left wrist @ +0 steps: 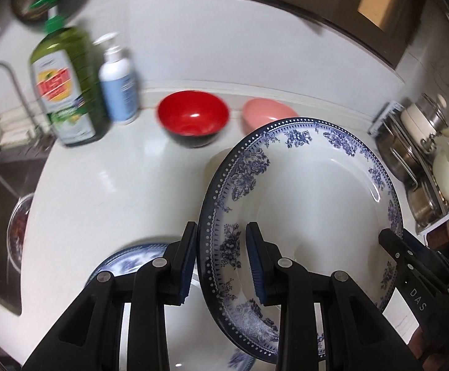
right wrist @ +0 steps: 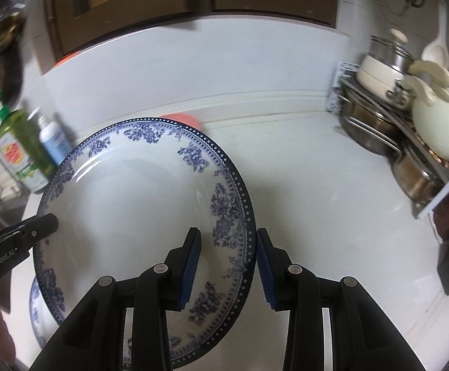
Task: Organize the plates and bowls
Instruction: 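Lift and carry the smaller plate over the plate stack, then lower the smaller plate onto the stack and open both grippers, then move both grippers to the rim of the cream bowl, then close both grippers on the cream bowl rim, then lift and carry the cream bowl over the plate stack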
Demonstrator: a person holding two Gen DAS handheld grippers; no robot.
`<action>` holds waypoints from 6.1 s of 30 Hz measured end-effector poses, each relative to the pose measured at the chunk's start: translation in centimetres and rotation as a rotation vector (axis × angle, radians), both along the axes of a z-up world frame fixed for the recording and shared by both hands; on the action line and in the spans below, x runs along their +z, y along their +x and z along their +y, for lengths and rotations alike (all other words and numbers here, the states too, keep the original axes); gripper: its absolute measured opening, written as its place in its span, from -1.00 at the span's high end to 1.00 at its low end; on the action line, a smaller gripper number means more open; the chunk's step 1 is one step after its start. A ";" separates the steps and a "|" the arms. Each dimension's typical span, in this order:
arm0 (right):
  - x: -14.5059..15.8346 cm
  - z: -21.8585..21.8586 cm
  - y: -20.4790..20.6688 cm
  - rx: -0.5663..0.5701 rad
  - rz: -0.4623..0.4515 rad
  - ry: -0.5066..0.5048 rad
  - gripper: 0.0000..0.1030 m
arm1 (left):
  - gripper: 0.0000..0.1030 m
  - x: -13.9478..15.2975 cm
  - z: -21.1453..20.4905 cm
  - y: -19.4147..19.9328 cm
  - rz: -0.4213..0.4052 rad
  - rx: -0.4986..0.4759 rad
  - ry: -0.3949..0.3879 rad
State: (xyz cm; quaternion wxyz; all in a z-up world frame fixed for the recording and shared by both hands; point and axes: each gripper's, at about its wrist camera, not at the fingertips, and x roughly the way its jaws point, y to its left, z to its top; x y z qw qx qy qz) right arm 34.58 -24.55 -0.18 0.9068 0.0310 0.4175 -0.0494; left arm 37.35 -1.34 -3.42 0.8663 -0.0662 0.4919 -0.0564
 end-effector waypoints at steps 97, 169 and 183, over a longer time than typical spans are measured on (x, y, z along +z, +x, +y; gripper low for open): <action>-4.2 9.8 -0.1 0.220 0.164 0.067 -0.01 | -0.31 -1.7 5.8 -0.7 0.029 -0.090 0.138; -5.5 3.2 7.6 0.096 0.209 0.133 0.79 | 0.75 -4.8 -7.7 5.1 0.165 -0.339 0.052; -5.0 -1.7 1.2 0.021 0.202 0.112 0.79 | 0.72 -5.1 -13.2 -0.3 0.194 -0.421 0.038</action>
